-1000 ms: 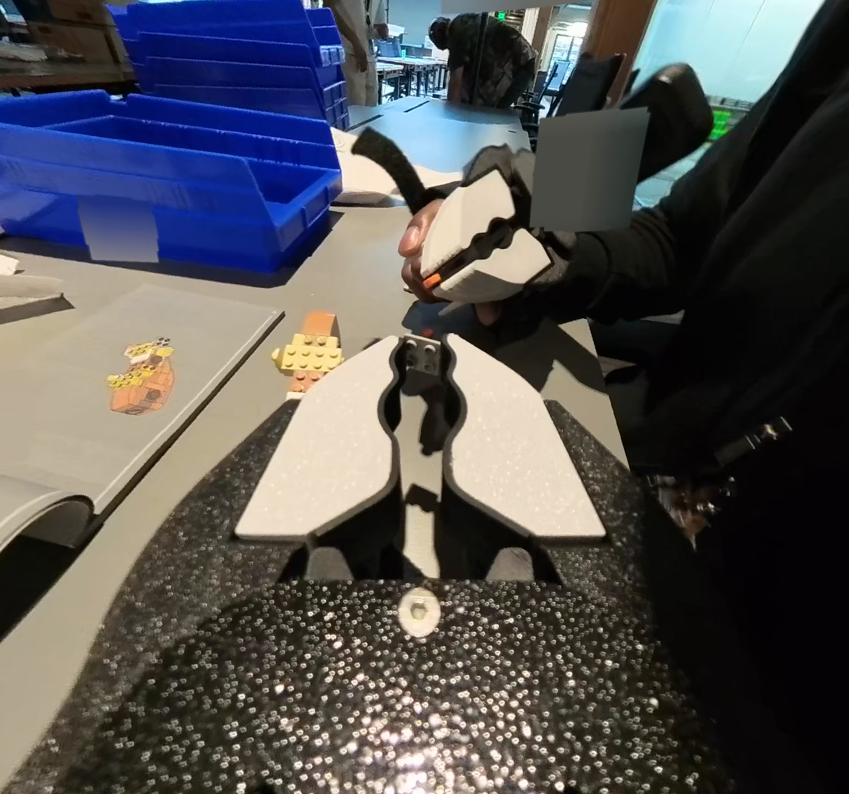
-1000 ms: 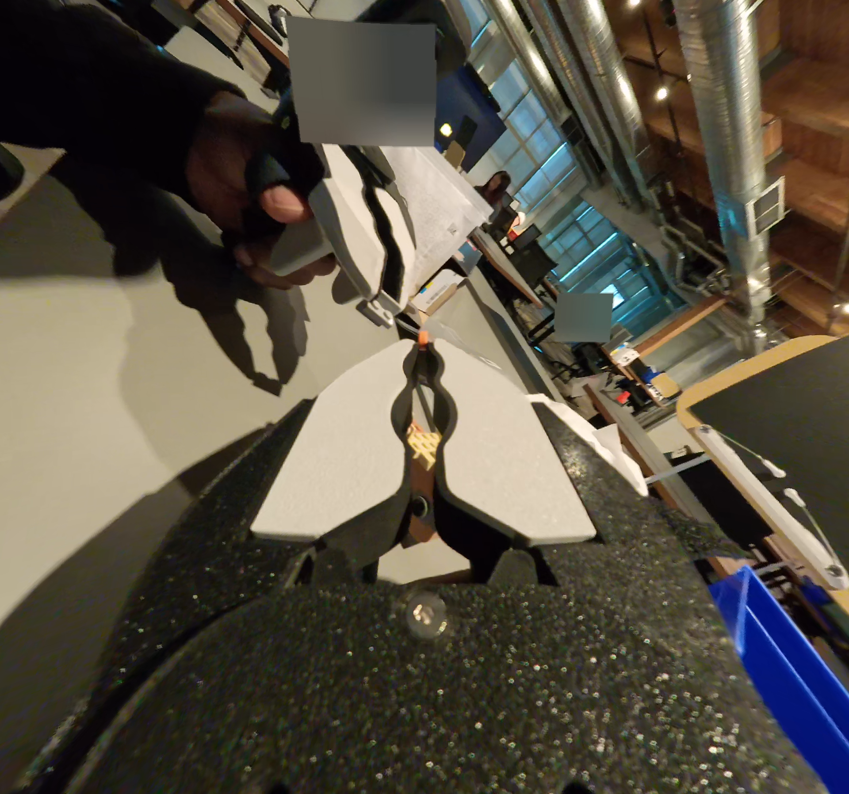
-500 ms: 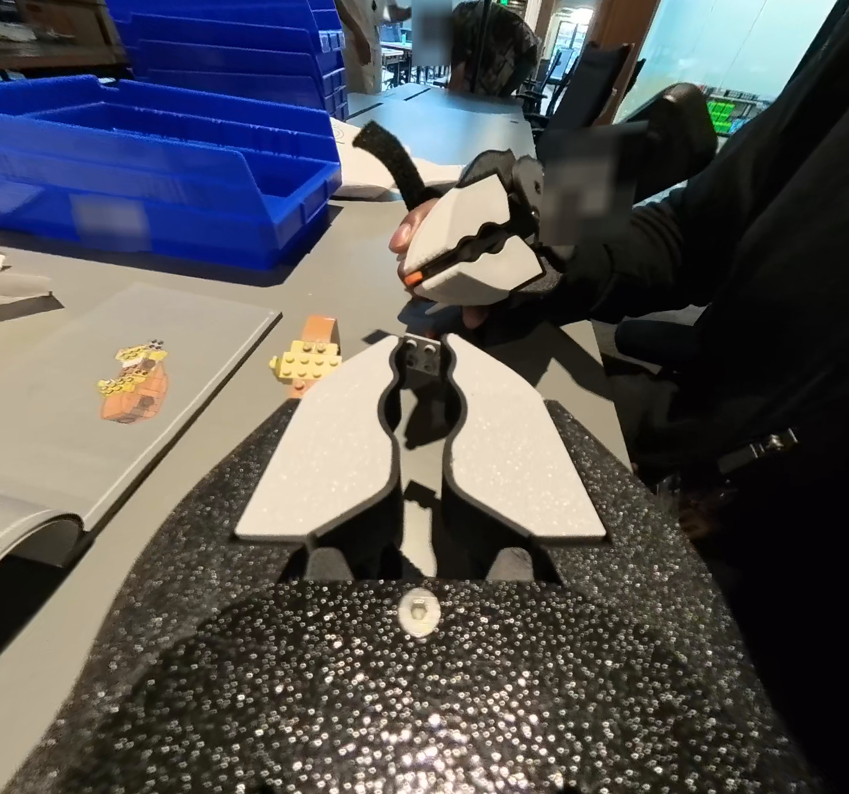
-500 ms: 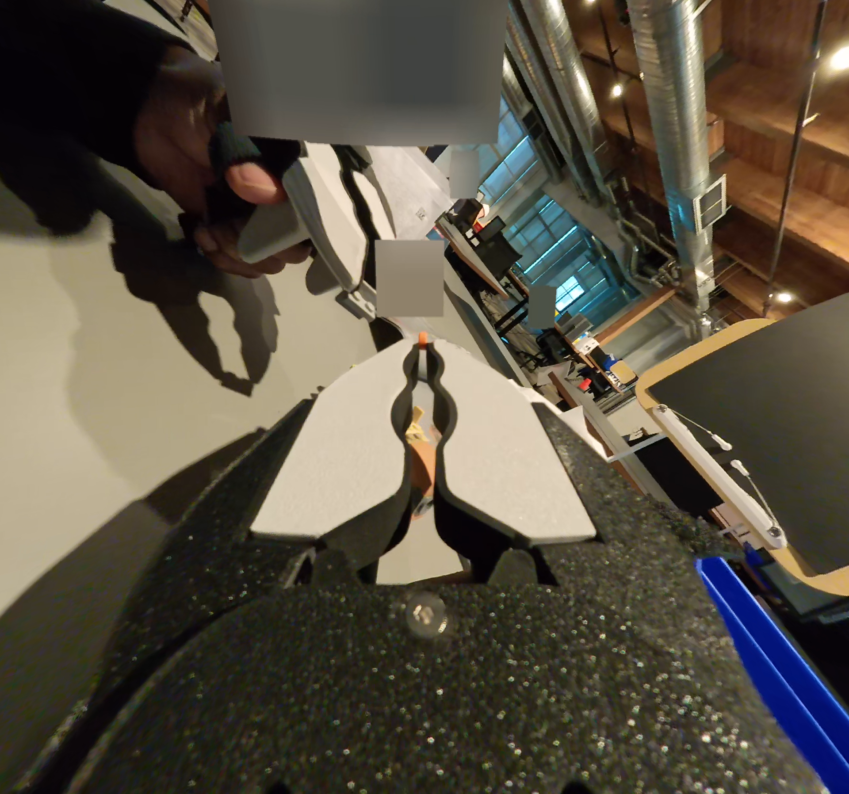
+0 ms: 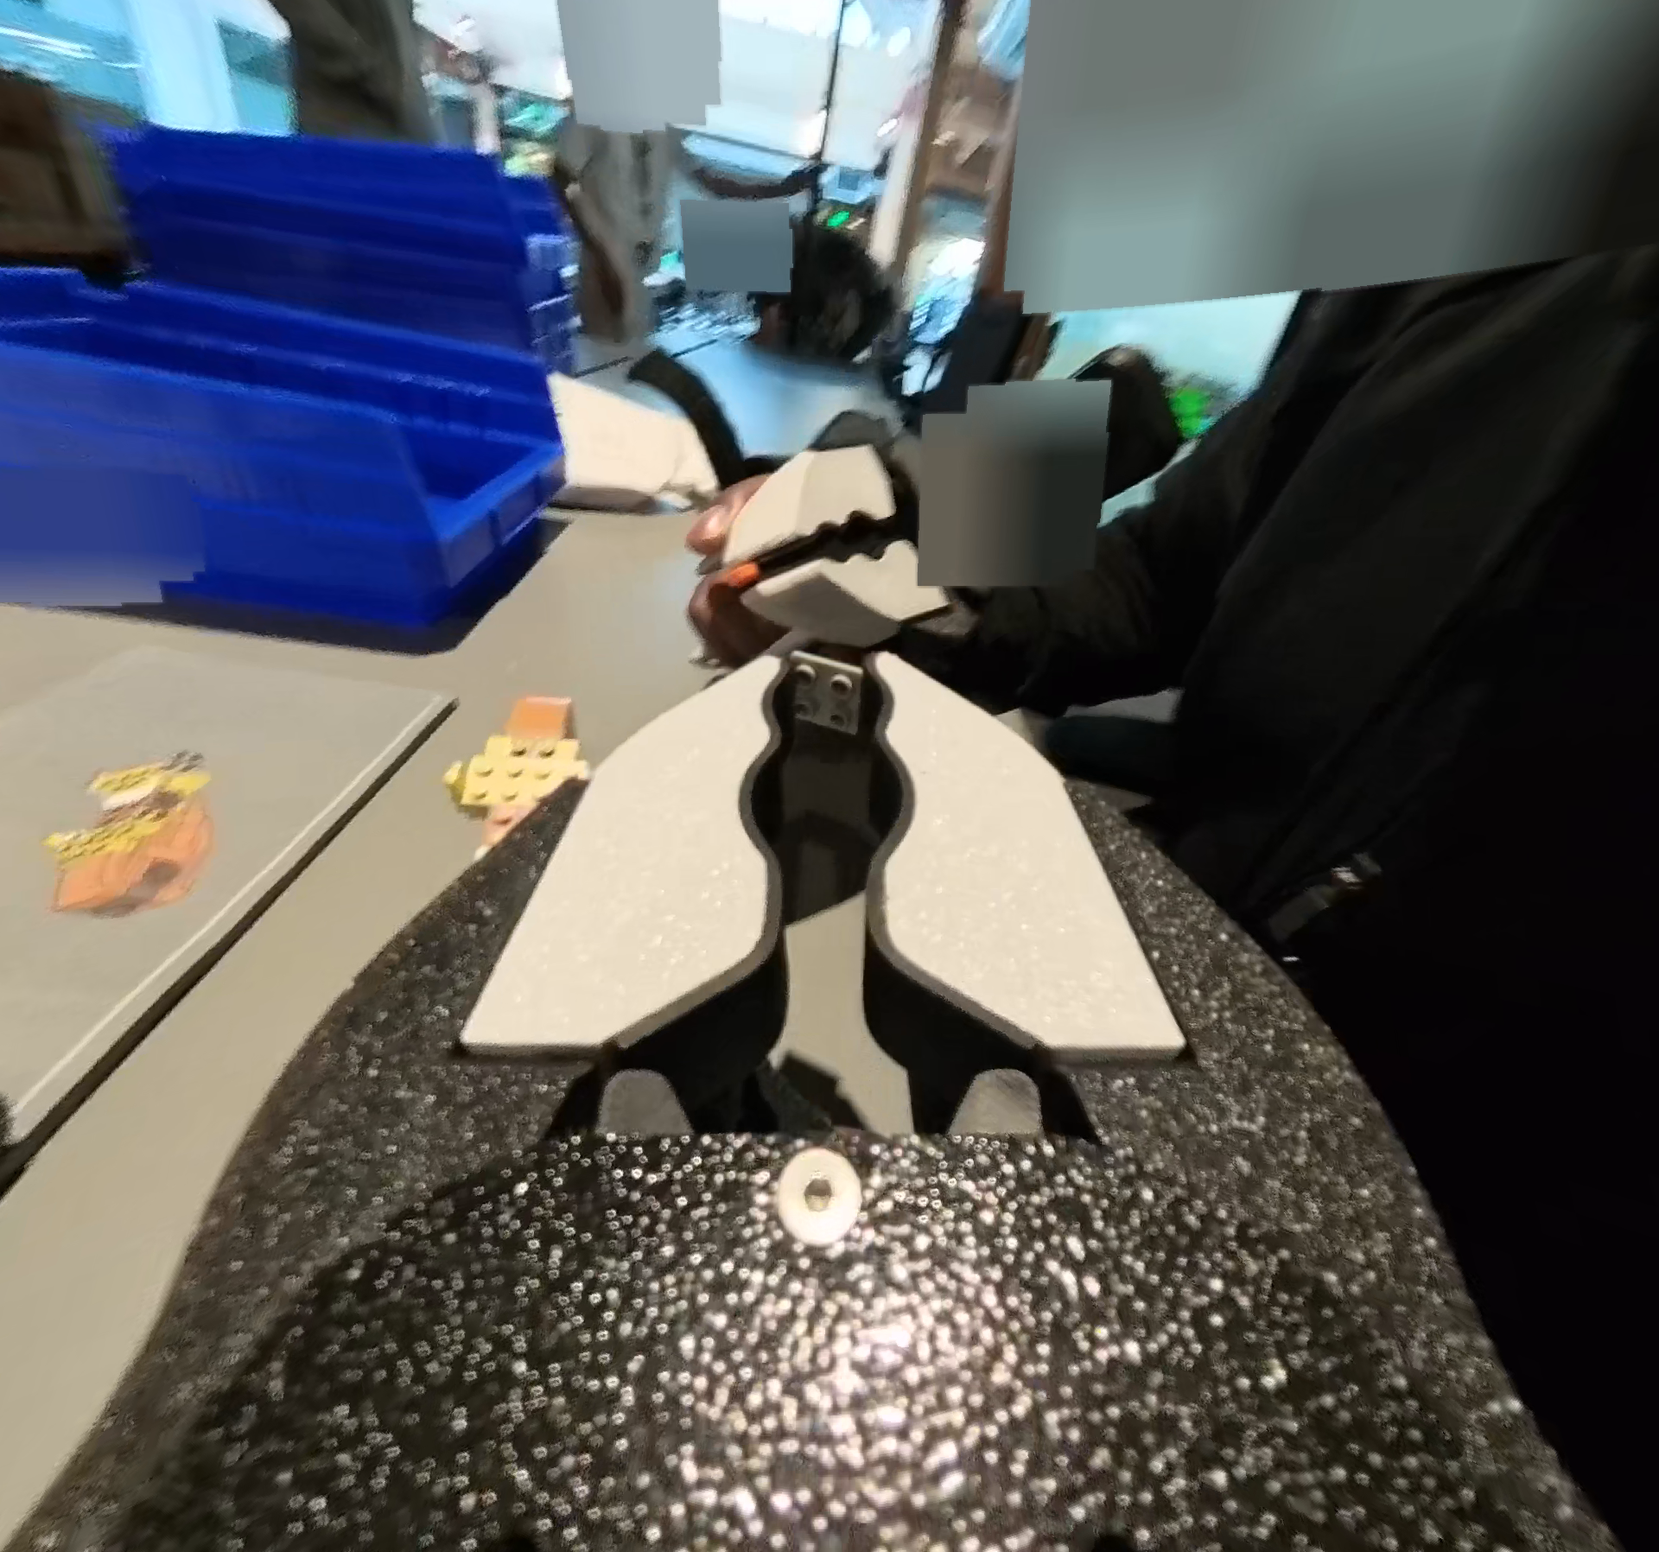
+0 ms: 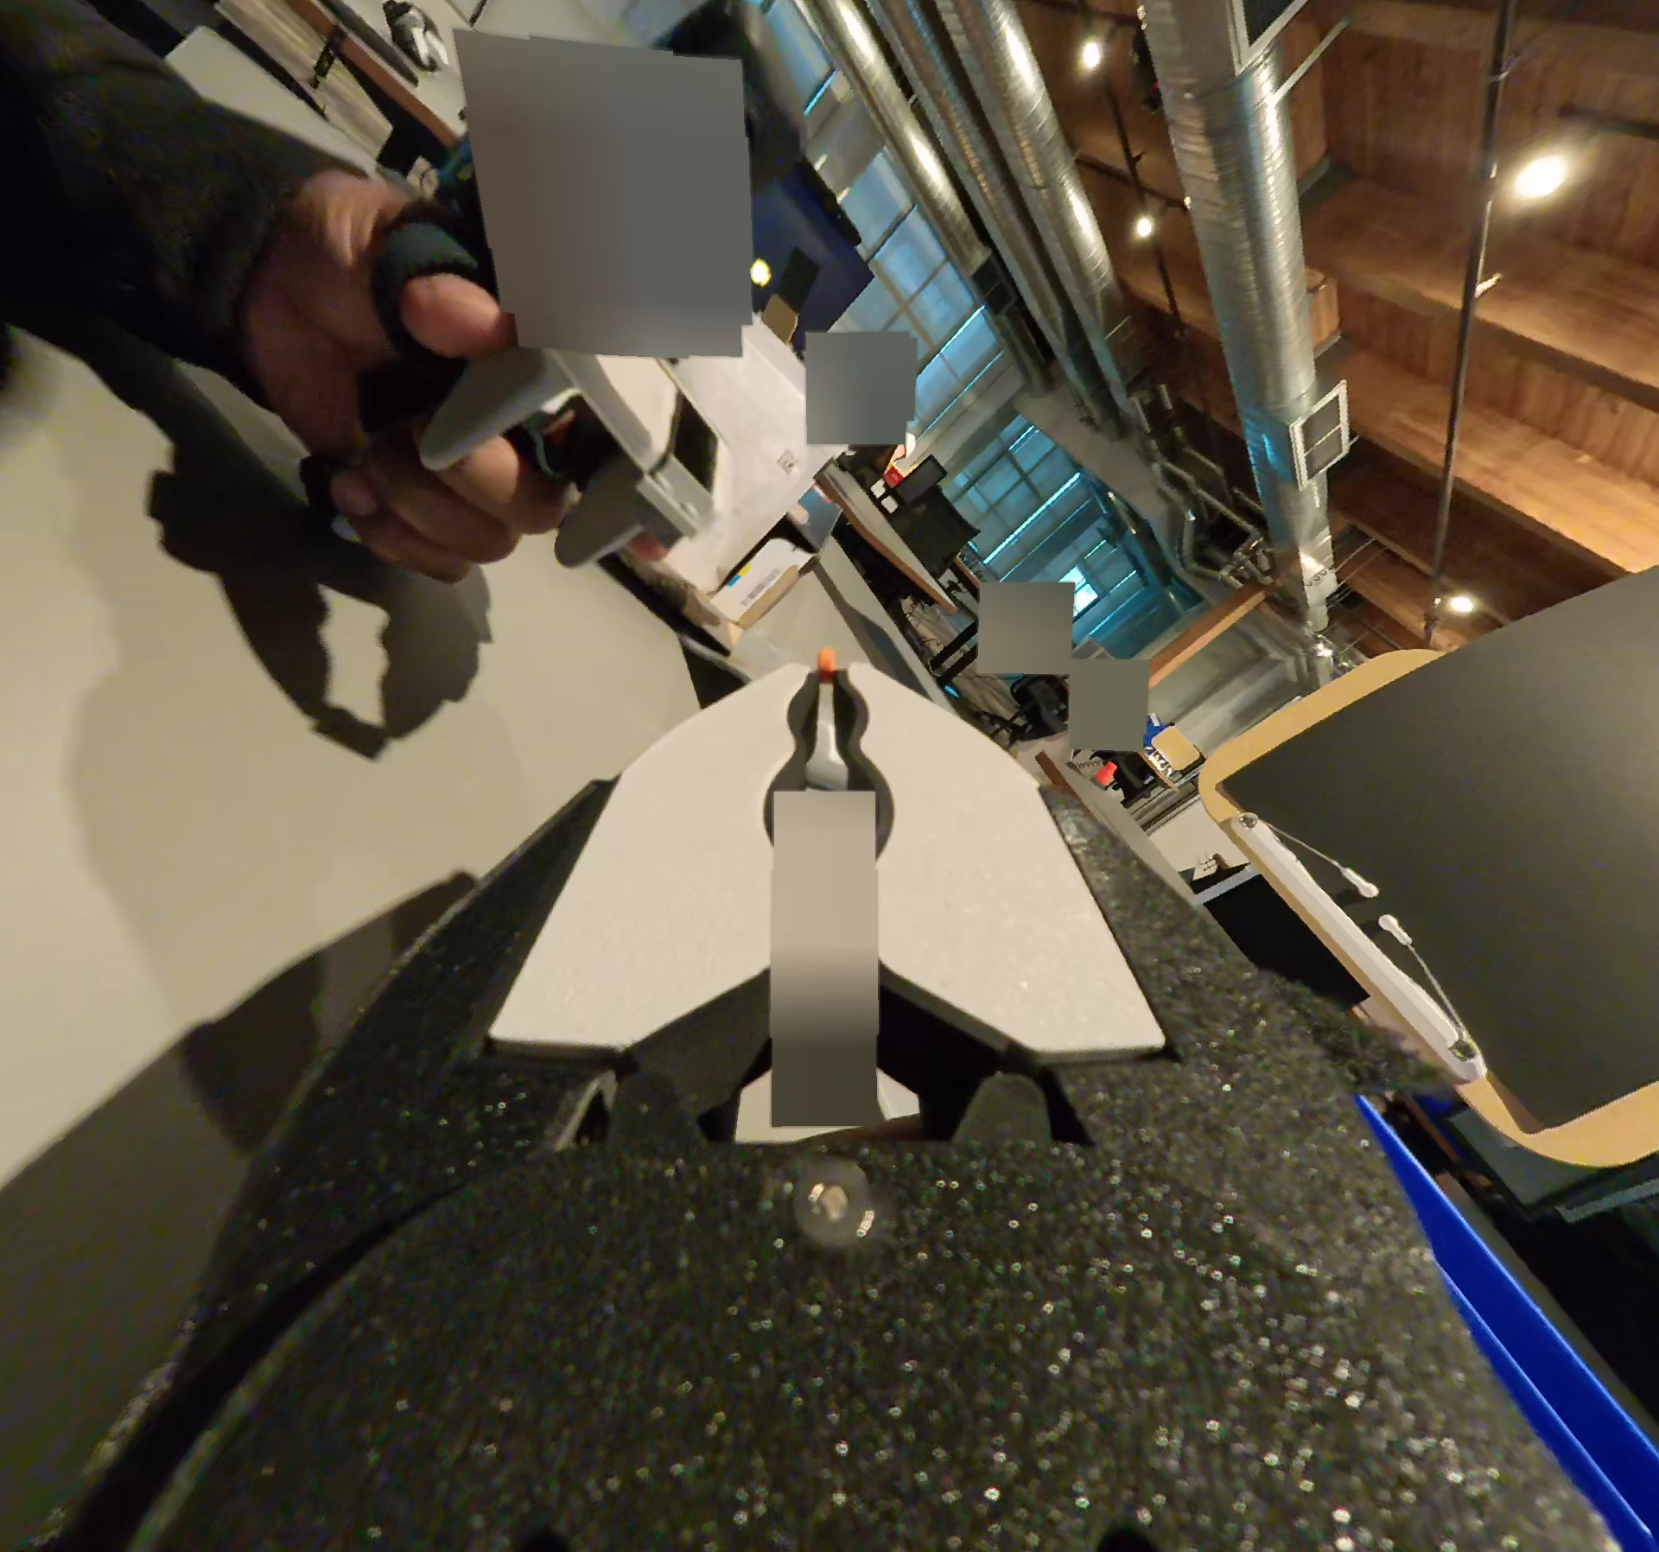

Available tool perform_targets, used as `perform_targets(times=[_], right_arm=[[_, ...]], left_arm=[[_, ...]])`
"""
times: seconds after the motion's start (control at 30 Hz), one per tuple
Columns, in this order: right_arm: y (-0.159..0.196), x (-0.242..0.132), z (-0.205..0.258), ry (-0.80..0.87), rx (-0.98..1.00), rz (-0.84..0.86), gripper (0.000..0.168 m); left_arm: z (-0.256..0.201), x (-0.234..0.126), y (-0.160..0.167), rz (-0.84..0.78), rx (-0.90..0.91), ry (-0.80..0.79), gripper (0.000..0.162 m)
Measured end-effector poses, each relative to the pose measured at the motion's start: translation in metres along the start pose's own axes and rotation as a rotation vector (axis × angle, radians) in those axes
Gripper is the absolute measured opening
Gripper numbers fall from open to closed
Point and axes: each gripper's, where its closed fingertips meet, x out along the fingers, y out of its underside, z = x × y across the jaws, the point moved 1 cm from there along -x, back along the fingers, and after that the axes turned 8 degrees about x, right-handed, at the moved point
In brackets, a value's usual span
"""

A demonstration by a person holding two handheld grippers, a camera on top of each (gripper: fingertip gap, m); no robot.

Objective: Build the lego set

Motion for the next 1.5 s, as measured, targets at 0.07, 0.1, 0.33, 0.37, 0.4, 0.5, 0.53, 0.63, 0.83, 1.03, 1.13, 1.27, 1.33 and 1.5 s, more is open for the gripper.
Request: perform_targets(times=[0.07,0.1,0.33,0.37,0.4,0.5,0.53,0.63,0.83,1.03,1.13,1.27,1.33,1.5], right_arm=[[-0.003,0.001,-0.002,0.010,0.012,-0.014,0.003],[-0.005,0.002,-0.002,0.013,0.014,-0.020,0.003],[-0.012,0.006,0.008,-0.014,-0.006,-0.041,0.003],[-0.013,0.006,0.009,-0.015,-0.008,-0.040,0.003],[-0.013,0.006,0.009,-0.014,-0.011,-0.041,0.003],[-0.013,0.007,0.008,-0.008,-0.016,-0.041,0.003],[-0.013,0.007,0.007,-0.007,-0.015,-0.041,0.003],[-0.012,0.007,0.007,-0.010,-0.007,-0.038,0.003],[-0.010,0.009,0.011,-0.033,-0.007,-0.030,0.003],[-0.010,0.008,0.011,-0.032,-0.006,-0.033,0.003],[-0.010,0.008,0.011,-0.031,-0.008,-0.033,0.003],[-0.010,0.008,0.010,-0.030,-0.001,-0.032,0.003],[-0.010,0.008,0.010,-0.034,0.002,-0.032,0.003],[-0.009,0.008,0.013,-0.045,-0.005,-0.030,0.003]], left_arm=[[-0.005,-0.005,-0.006,-0.030,0.018,0.072,0.013],[-0.006,-0.008,-0.008,-0.045,0.034,0.108,0.013],[-0.005,-0.030,-0.027,-0.170,0.037,0.435,0.013],[-0.003,-0.033,-0.030,-0.195,0.048,0.477,0.013],[-0.003,-0.037,-0.035,-0.233,0.057,0.534,0.013],[-0.002,-0.047,-0.048,-0.327,0.051,0.695,0.013],[-0.003,-0.048,-0.048,-0.337,0.045,0.740,0.013],[-0.008,-0.050,-0.044,-0.321,0.014,0.858,0.013],[-0.005,-0.051,-0.038,-0.322,-0.035,0.917,0.013],[0.000,-0.049,-0.037,-0.331,-0.013,0.854,0.013],[0.001,-0.049,-0.036,-0.332,-0.016,0.850,0.013],[0.001,-0.049,-0.035,-0.328,-0.017,0.854,0.013],[0.001,-0.049,-0.034,-0.323,-0.015,0.853,0.013],[0.002,-0.049,-0.034,-0.319,-0.009,0.848,0.013]])
